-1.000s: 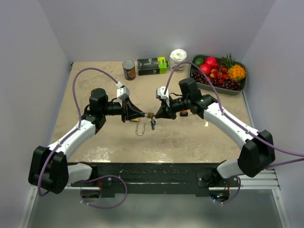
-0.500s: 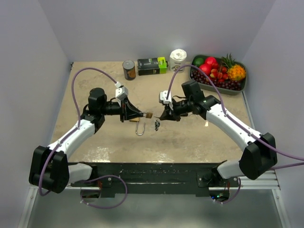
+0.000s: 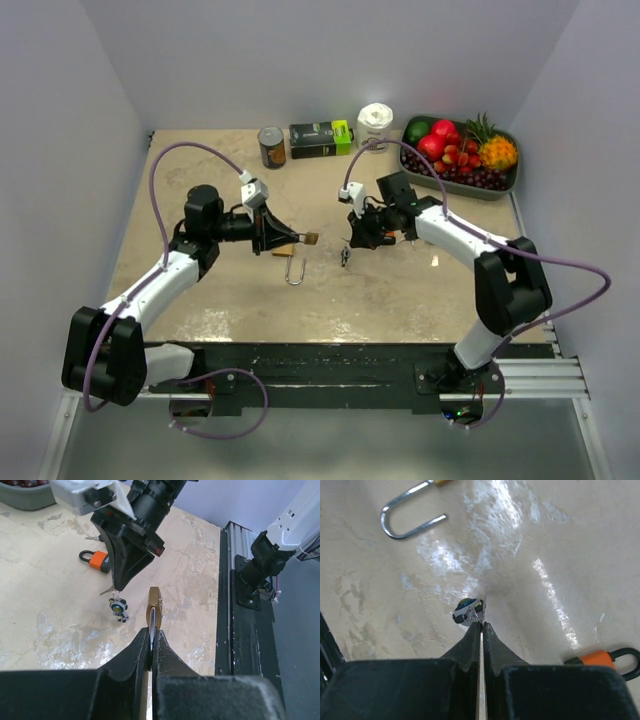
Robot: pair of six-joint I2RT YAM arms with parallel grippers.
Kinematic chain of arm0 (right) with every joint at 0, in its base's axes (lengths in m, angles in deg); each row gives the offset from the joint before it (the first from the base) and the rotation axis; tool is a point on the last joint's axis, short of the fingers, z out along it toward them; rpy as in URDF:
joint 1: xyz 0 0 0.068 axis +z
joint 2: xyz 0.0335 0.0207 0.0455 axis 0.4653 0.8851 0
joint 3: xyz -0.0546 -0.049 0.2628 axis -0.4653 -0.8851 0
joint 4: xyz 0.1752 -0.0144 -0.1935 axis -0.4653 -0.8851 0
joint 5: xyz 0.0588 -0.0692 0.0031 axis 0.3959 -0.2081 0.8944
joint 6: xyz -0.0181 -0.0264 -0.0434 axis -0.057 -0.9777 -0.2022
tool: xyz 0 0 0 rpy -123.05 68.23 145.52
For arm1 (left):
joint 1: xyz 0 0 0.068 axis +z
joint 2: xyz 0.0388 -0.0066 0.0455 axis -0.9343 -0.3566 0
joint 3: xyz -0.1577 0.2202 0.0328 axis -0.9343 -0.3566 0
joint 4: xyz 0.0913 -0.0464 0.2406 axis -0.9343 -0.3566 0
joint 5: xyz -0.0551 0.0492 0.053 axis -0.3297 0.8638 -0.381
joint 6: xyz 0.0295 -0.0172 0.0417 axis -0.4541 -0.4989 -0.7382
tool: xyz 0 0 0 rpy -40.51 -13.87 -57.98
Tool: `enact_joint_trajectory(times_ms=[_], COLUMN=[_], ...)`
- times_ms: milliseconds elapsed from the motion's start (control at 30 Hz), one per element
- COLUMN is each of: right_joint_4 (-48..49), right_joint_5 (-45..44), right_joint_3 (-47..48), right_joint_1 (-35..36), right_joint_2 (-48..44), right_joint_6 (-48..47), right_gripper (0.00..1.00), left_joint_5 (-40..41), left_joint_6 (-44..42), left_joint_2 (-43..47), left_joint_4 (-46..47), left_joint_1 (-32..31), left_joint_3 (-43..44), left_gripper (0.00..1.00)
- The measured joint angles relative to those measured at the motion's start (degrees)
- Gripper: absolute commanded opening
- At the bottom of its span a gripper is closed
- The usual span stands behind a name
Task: Lock with the key
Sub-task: Place the key at the center of the board.
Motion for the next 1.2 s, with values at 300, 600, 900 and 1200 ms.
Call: enact_joint_trajectory(times_ms=[300, 600, 900, 1200], right_joint_4=[3.41, 1.40, -0.26, -1.81], right_joint_5=[-5.53, -7.34, -7.37, -7.67], right_joint_3=[1.73, 7.13, 12.52, 13.81], right_joint_1=[-2.08, -6.10, -6.67, -6.67], right_joint_2=[6.97, 14.62, 18.23, 18.43], right_joint_6=[6.80, 4.11, 0.55, -0.85], right_gripper=[0.00, 0.00, 0.11, 0.47], left_joint_5=[2.25, 2.71, 3.06, 3.15], left_joint_6=[-0.07, -0.59, -1.18, -1.36], left_joint_2=[0.00, 0.00, -0.02, -0.33], left_joint_4=[-0.26, -0.35, -0.66, -1.01], left_joint_1=[0.02, 0.00, 0.00, 0.00], left_joint_3=[-1.64, -2.14, -2.29, -2.93], left_gripper=[0.00, 0.00, 0.00, 0.00])
